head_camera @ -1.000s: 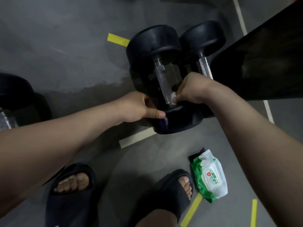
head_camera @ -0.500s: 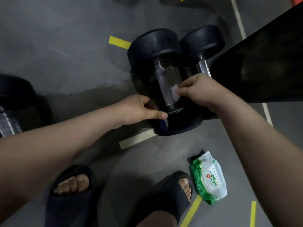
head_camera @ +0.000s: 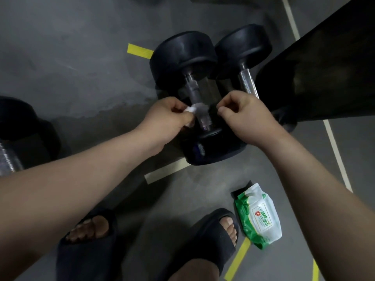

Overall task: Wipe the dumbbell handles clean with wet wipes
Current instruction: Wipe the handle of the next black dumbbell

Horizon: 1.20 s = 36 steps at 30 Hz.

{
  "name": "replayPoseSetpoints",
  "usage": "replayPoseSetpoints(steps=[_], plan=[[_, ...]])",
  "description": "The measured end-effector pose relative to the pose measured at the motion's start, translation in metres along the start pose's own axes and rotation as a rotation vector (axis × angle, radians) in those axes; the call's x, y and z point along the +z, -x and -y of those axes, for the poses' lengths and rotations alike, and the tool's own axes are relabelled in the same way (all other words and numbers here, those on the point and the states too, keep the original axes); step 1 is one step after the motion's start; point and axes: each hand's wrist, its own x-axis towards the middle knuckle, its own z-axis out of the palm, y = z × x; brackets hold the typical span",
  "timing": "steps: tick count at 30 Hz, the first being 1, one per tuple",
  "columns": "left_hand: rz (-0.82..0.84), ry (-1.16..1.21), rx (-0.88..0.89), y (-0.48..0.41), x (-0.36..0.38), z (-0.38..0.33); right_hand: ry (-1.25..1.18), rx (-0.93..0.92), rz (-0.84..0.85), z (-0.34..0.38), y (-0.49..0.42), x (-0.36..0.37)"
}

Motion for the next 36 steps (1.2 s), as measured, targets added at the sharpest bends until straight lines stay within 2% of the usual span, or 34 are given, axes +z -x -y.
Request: replayPoseSetpoints(steps=[2,5,9,12,15,19,27,33,36], plan=[[-0.105,-0.136,-0.028,-0.006,-0.004,0.007,-0.009,-0.004,-0.056,-0.011,0.007,0.008],[-0.131,-0.217,-0.019,-0.011,0.0,0.009,-0.08,-0.026,-0.16,-0.021,0.016,0.026],[-0.004,-0.301,0.063,-0.009,0.016,-0.001,-0.145,-0.032,-0.311,-0.02,0.02,0.037],[0.096,-0.319,0.078,-0.008,0.011,-0.001,-0.159,-0.038,-0.33,-0.017,0.022,0.039],[0.174,-0.282,0.014,-0.01,0.009,0.003,-0.159,-0.043,-0.344,-0.018,0.022,0.04],[0.048,-0.232,-0.042,-0.014,0.026,0.0,-0.16,-0.049,-0.351,-0.019,0.022,0.041],[-0.304,0.129,-0.103,-0.022,0.039,-0.008,-0.171,-0.048,-0.361,-0.02,0.022,0.041],[-0.134,-0.082,-0.126,-0.007,0.048,-0.003,-0.17,-0.063,-0.367,-0.022,0.021,0.042],[-0.261,0.061,-0.112,-0.017,0.048,-0.014,-0.172,-0.067,-0.373,-0.022,0.021,0.041]])
